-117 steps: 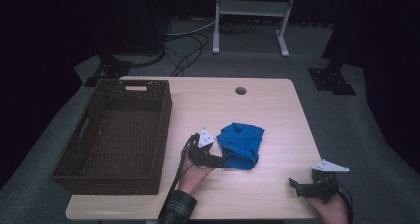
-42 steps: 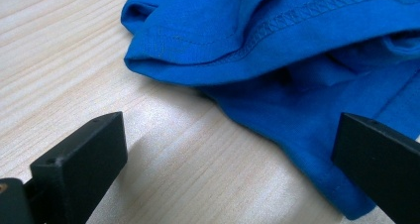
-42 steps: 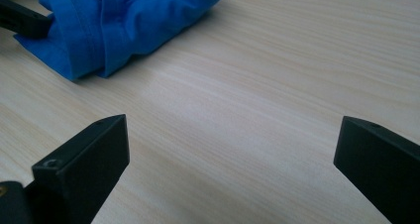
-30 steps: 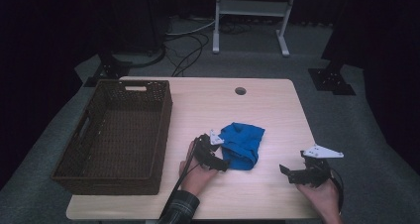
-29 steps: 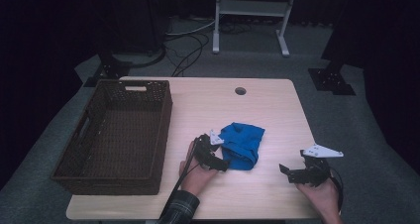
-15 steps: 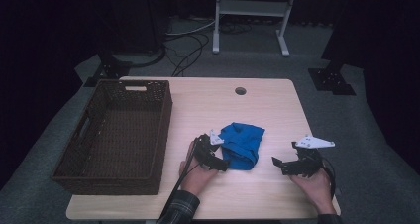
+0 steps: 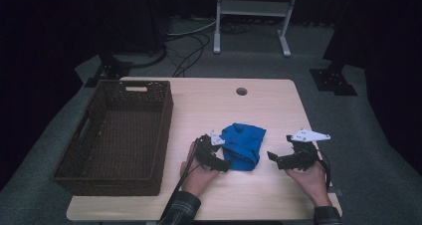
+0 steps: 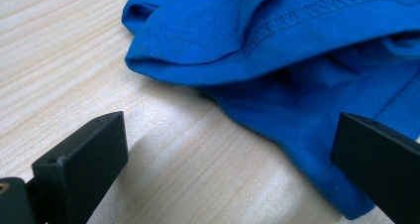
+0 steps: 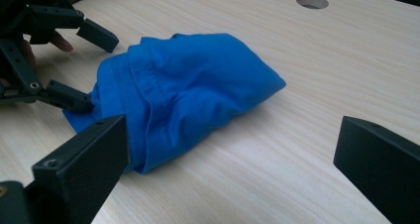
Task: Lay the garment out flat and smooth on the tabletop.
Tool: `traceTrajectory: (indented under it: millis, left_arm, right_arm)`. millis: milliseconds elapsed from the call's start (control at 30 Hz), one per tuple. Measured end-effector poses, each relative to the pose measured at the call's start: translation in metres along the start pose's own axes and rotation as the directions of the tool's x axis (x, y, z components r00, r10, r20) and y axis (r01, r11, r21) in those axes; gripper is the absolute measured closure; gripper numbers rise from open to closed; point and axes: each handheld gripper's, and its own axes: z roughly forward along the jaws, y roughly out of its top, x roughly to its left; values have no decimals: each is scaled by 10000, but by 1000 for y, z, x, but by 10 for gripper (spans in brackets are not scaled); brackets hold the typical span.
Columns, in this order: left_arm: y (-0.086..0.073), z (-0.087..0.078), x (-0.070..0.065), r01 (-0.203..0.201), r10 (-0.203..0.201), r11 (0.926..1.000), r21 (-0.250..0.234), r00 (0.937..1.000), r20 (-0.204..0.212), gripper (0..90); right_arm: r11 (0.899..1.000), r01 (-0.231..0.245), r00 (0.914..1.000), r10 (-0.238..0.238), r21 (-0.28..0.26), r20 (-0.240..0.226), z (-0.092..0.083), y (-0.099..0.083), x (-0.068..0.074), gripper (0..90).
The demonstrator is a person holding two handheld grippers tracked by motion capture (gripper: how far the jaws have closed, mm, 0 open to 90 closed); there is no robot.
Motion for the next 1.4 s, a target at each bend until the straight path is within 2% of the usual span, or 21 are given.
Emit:
traceTrajectory:
  millis: [267, 433, 533, 600, 767, 1133, 1400]
  left_arm:
    - [0, 0, 0, -7, 7, 10000, 4, 10000, -6, 10]
    - [0, 0, 0, -10, 10, 10000, 2, 10000, -7, 10]
    - [0, -1, 0, -39, 39, 10000, -21, 10000, 21, 13]
    - [0, -1, 0, -106, 107, 9999, -74, 9999, 80, 47]
    - [0, -1, 0, -54, 54, 10000, -76, 10000, 59, 46]
    - [0, -1, 0, -5, 5, 10000, -57, 10000, 10, 38]
    - [0, 0, 0, 73, -73, 10000, 54, 9999, -104, 0]
  right_arm:
    - [9997, 176, 9994, -182, -184, -303, 6, 13, 3, 0]
    - [9983, 454, 9980, -469, -362, -429, 8, 21, 8, 0]
    - [9979, 451, 9973, -477, -462, -564, 10, 25, 8, 0]
    - [9979, 426, 9971, -456, -494, -616, 11, 27, 7, 0]
    - [9966, 495, 9961, -540, -661, -696, 15, 35, 6, 0]
    - [9959, 597, 9933, -659, -675, -944, 28, 49, 11, 0]
    - [9959, 650, 9905, -720, -629, -1171, 37, 54, 13, 0]
